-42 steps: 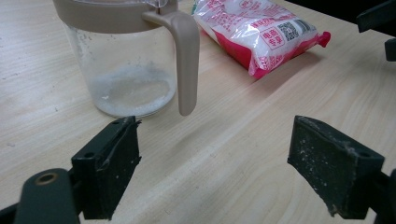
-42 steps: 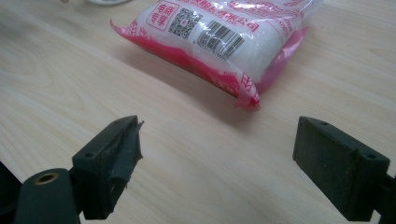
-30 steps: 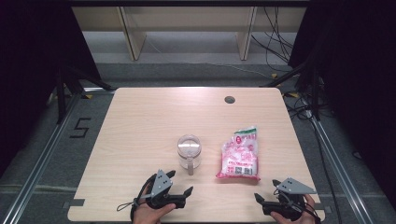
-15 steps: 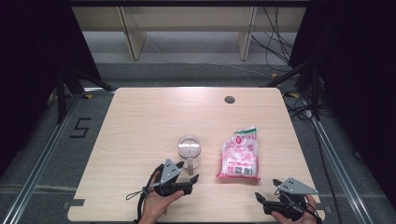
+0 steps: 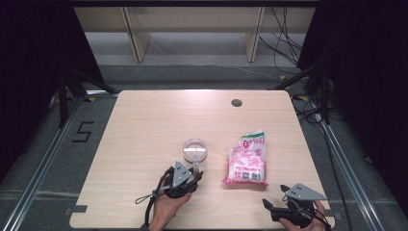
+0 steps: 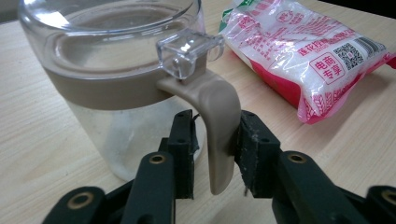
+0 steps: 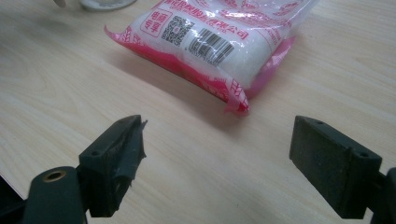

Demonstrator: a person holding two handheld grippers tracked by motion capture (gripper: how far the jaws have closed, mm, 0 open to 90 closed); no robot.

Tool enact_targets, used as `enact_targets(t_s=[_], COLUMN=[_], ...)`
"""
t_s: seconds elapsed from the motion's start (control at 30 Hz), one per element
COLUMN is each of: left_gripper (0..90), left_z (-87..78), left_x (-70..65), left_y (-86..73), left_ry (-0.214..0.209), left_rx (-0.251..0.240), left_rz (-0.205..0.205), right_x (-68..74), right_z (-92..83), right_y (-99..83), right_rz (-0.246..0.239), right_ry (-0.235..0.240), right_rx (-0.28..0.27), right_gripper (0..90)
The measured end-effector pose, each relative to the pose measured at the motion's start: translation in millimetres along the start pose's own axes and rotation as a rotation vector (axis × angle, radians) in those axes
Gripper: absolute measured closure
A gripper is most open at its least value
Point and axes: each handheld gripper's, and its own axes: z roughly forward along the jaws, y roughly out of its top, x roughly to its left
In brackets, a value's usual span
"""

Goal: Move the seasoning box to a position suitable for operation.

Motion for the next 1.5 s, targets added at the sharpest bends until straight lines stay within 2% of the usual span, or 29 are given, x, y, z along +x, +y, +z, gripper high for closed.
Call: enact_targets(t_s=[0.2,0.37,0.4,0.47,0.5,0.57,0.6,0.67,0.7,0.77,0.8,0.87,0.9,1.03,1.1,1.13,1.17,1.23,1.3,1.37,1.4,1.47,1.5], left_gripper=[73.6,71.8,71.3,70.8,70.7,70.7,70.7,71.0,71.3,72.0,72.7,73.1,73.6,74.4,74.9,75.3,75.4,75.4,75.5,75.9,76.1,76.2,76.4], left_z=[-0.6,-12.9,-16.5,-21.2,-23.8,-26.0,-26.8,-27.3,-26.6,-26.2,-24.2,-22.3,-20.0,-15.2,-12.6,-10.0,-10.0,-7.2,-5.5,-2.8,-2.4,0.8,1.6], left_x=[0.2,14.3,17.6,23.7,28.7,35.5,39.5,46.0,48.6,55.2,58.8,60.9,64.1,67.5,70.2,71.7,71.7,72.3,72.5,73.6,74.8,75.6,75.9], left_y=[1.0,-3.2,-4.1,-6.0,-7.3,-9.0,-9.6,-10.9,-11.2,-11.2,-11.3,-11.2,-10.1,-9.1,-9.1,-9.4,-9.4,-8.0,-7.5,-6.7,-6.0,-5.9,-6.1], left_ry=[0.012,0.028,0.040,0.057,0.069,0.089,0.103,0.132,0.139,0.169,0.180,0.181,0.196,0.193,0.194,0.198,0.198,0.214,0.216,0.214,0.219,0.206,0.199], left_rx=[0.014,0.028,0.033,0.036,0.037,0.030,0.031,0.022,0.013,0.016,0.015,0.007,0.007,0.005,-0.008,-0.016,-0.016,-0.010,-0.008,-0.013,-0.007,-0.023,-0.027], left_rz=[0.027,0.046,0.049,0.052,0.050,0.034,0.038,0.025,0.009,0.029,0.007,0.003,0.016,-0.006,-0.009,-0.007,-0.007,0.022,0.025,0.027,0.043,0.046,0.048], right_x=[-0.1,-0.2,3.2,3.1,3.2,3.4,0.6,0.4,0.6,0.3,1.1,1.2,1.5,0.6,0.6,2.8,2.8,2.0,-1.0,-0.2,-0.4,-0.8,-0.2], right_z=[0.1,-0.1,-1.3,-0.1,-0.7,-0.8,-0.4,0.3,-0.4,0.3,0.0,0.8,1.7,1.0,-0.1,-0.6,-0.6,-0.9,-0.6,-0.3,-0.6,-0.6,-0.1], right_y=[-0.2,-0.3,-0.6,-0.4,-0.4,-0.5,0.3,0.3,0.2,0.2,0.1,-0.3,0.0,-0.2,-0.1,-0.7,-0.7,-0.9,-0.5,-0.8,-0.5,-0.4,-1.1], right_rz=[-0.006,-0.008,0.026,0.020,0.020,0.020,-0.010,-0.014,-0.010,-0.016,-0.004,-0.005,-0.009,-0.008,-0.010,0.018,0.018,0.015,-0.026,-0.018,-0.021,-0.027,-0.013], right_ry=[0.000,-0.002,-0.005,-0.005,-0.005,-0.005,-0.001,-0.011,-0.002,-0.007,0.000,0.001,-0.019,0.011,-0.002,-0.005,-0.005,-0.004,-0.018,-0.004,-0.006,-0.010,0.007], right_rx=[-0.004,-0.004,0.004,-0.007,0.004,0.004,-0.007,-0.008,-0.006,-0.008,-0.003,-0.010,-0.008,-0.008,-0.007,0.003,0.003,0.000,-0.014,-0.015,-0.014,-0.014,-0.008], right_gripper=[18.6,18.6,18.6,18.6,18.6,18.6,18.6,18.6,18.6,18.6,18.6,18.7,18.8,18.9,18.9,18.9,18.9,19.1,19.1,19.4,19.7,19.7,19.7])
